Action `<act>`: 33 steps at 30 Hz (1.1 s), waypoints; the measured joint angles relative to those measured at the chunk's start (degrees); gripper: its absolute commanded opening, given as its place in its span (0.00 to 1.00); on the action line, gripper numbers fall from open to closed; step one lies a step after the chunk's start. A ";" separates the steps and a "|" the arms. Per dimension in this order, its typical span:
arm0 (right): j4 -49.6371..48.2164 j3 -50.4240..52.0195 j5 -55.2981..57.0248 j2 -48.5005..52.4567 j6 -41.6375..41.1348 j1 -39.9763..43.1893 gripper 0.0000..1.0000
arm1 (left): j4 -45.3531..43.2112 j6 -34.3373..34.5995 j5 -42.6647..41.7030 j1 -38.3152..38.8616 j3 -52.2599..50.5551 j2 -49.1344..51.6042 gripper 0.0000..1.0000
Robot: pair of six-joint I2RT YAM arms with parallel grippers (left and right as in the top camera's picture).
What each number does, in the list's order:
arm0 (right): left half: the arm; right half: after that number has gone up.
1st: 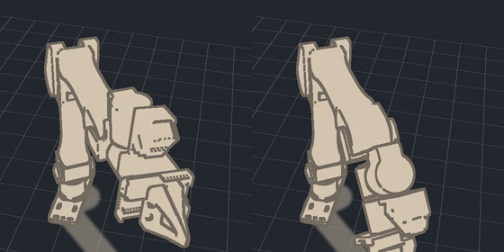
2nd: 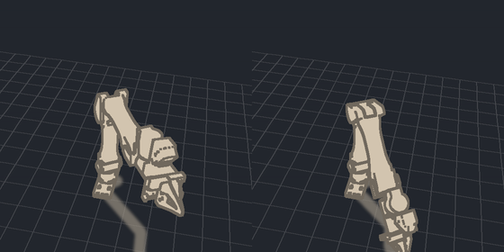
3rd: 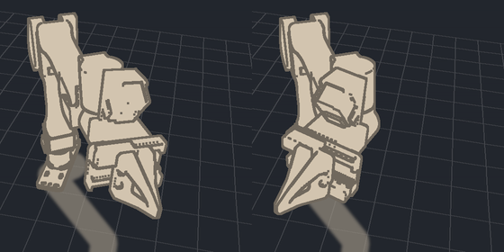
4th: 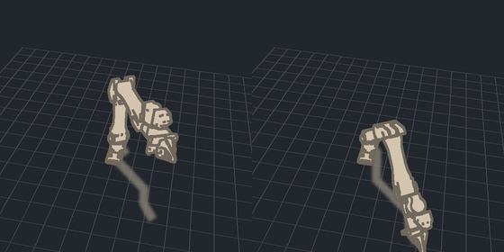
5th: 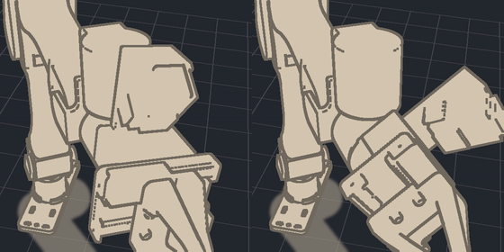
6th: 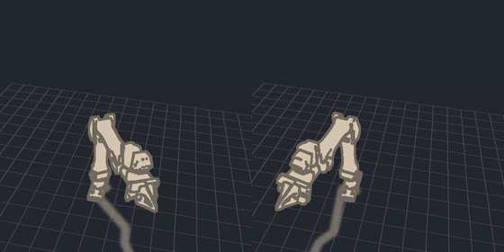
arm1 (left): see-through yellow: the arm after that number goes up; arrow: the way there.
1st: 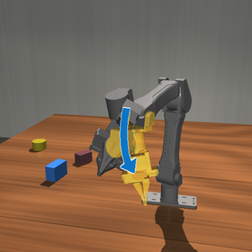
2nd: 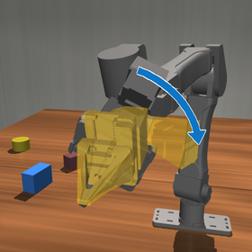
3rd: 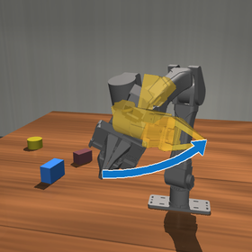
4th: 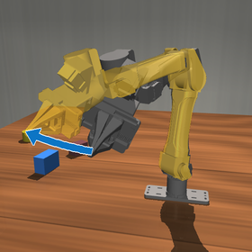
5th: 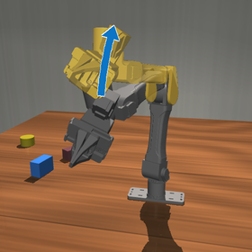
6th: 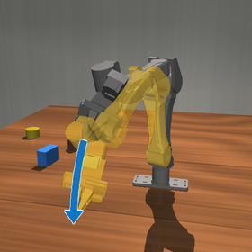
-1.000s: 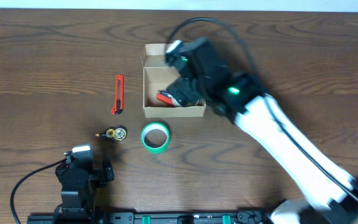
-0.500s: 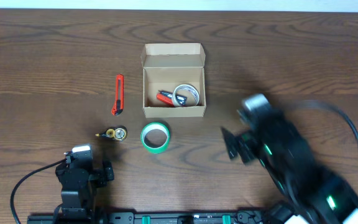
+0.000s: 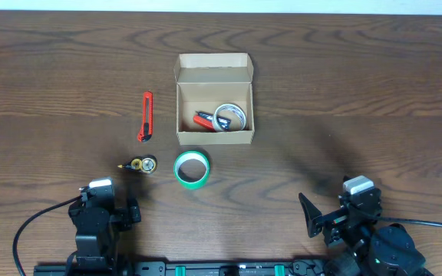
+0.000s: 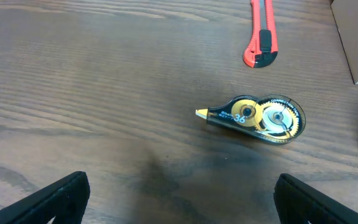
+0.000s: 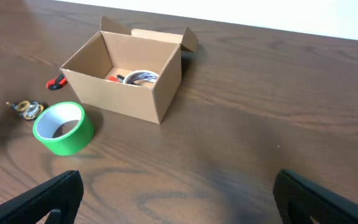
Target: Pack container
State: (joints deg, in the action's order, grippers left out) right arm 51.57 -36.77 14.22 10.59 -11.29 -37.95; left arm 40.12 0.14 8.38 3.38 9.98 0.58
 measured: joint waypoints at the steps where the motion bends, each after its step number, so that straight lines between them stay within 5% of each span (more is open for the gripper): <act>1: 0.31 0.00 0.00 0.00 -0.07 0.00 0.99 | 0.00 0.00 0.00 0.00 0.00 0.00 0.95; 33: 10.01 0.17 -0.04 0.00 -0.26 0.00 0.99 | 0.00 0.00 0.00 -0.02 0.00 0.00 0.95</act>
State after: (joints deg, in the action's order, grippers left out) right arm 61.58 -36.60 14.17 10.59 -11.55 -37.95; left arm 40.12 0.14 8.38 3.36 9.98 0.58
